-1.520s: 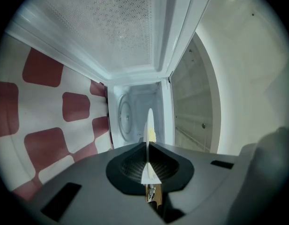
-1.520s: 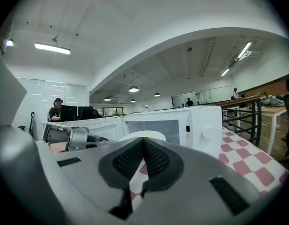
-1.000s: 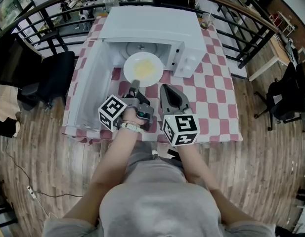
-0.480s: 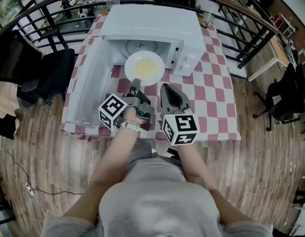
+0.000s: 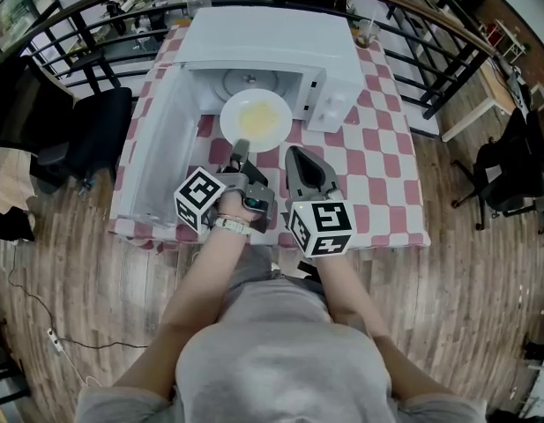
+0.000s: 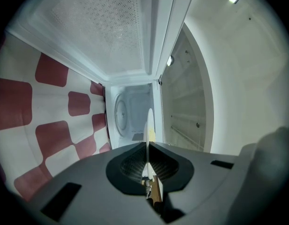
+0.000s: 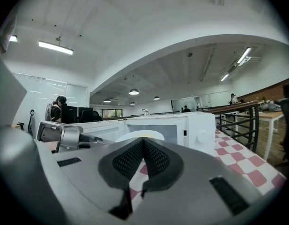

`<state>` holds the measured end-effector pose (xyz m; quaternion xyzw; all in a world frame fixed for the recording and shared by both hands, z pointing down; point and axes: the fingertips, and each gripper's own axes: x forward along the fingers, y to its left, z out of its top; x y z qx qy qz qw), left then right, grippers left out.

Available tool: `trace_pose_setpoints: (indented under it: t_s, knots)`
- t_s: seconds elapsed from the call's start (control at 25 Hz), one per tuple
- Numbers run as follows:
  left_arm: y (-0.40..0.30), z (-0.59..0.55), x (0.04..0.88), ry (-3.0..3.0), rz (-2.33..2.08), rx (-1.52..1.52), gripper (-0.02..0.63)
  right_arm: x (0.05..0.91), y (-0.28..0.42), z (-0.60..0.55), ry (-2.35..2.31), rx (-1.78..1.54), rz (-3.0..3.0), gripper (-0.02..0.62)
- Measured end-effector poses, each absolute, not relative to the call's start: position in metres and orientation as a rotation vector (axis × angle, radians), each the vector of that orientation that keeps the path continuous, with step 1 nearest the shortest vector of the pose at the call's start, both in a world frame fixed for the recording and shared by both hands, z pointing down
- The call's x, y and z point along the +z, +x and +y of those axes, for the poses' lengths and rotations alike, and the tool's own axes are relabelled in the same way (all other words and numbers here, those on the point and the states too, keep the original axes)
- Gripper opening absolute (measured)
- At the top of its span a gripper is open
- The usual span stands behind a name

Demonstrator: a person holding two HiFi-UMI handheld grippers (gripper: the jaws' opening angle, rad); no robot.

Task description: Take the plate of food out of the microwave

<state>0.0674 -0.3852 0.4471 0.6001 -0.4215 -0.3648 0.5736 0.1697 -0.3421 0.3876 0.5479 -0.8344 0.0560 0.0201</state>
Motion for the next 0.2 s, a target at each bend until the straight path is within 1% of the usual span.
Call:
trace_pose_setpoints:
  t_s: [0.2]
  knots:
    - [0.0651, -0.3828, 0.4489, 1.401, -0.988, -0.856, 0.015, 0.3898, 0.1708, -0.3421, 1.713, 0.186, -2.570, 0.023]
